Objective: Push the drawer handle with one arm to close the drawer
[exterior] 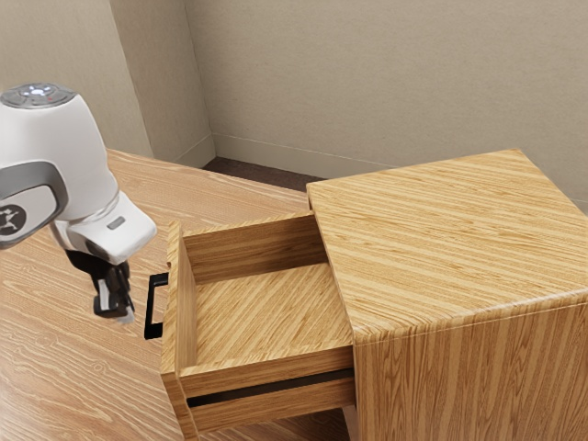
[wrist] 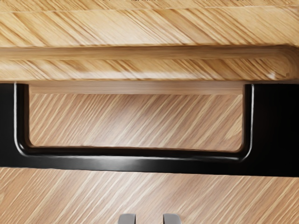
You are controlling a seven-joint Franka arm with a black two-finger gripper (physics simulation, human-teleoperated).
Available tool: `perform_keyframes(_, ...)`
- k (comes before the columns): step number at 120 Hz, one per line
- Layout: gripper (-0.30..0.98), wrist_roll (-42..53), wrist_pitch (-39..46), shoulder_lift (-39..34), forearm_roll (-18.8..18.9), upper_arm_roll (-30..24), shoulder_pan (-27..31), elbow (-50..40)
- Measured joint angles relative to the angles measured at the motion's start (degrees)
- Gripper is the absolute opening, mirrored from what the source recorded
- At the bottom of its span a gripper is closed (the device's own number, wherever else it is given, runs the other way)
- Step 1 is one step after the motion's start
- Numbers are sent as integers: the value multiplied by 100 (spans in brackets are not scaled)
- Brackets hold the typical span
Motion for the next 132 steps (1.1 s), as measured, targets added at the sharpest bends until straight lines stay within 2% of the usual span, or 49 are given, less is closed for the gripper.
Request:
perform_keyframes(27,-6,201,12,59,-54,-16,10,49)
perform_keyframes(82,-9,390,161,683,-423,-469,102,544)
perform_keyframes(132,-9,351,531,1370,-465,-668,113,996)
